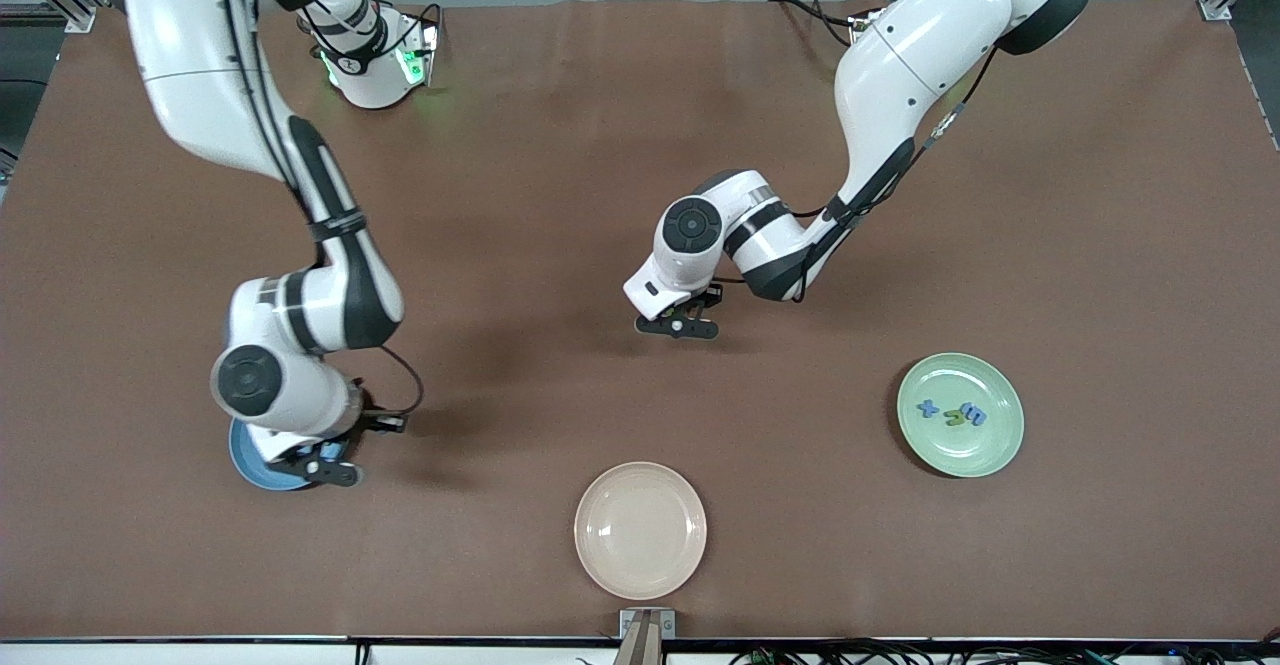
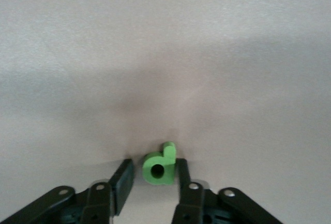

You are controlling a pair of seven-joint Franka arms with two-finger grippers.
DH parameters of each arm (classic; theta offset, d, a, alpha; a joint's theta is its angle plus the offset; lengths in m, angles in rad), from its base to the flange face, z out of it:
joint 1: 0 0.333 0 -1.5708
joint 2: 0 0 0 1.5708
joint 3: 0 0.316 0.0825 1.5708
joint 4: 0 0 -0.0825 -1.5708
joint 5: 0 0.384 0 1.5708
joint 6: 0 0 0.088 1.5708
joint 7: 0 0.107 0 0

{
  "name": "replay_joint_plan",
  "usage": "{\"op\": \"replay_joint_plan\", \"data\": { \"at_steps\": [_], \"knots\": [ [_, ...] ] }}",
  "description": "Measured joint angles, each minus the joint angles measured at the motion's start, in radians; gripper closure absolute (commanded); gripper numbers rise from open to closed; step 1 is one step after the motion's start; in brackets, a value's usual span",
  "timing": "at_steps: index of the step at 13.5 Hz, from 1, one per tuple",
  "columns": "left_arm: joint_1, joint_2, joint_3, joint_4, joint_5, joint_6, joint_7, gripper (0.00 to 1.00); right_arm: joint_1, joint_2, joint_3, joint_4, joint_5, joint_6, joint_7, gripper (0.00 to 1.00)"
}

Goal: Sort uppercase to blue plate, lowercase to green plate
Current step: 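Drop the d on the green plate while the right gripper drops G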

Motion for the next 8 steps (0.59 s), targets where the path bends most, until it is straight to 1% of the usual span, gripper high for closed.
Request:
{"op": "replay_joint_plan", "data": {
  "at_steps": [1,2,5,6,8],
  "knots": [
    [0.001,-0.004,0.000,0.003,0.000,0.000,-0.001,0.96,-0.035,0.001,0.000,-0.003,0.000,-0.001,-0.083,0.88],
    [0.001,-0.005,0.007,0.006,0.000,0.000,-0.001,0.98,-0.065,0.001,0.001,-0.005,0.000,-0.008,-0.161,0.86],
    [0.009,-0.009,0.035,0.014,0.001,0.003,-0.001,0.99,-0.124,0.004,0.002,-0.008,0.000,-0.049,-0.334,0.82],
    [0.015,-0.016,0.045,0.019,0.001,0.001,-0.001,0.99,-0.133,0.004,0.002,-0.009,0.000,-0.056,-0.365,0.79],
    [0.057,-0.052,0.051,0.029,0.004,-0.021,-0.001,0.99,-0.144,0.005,0.002,-0.013,0.000,-0.075,-0.420,0.77]
  ]
}}
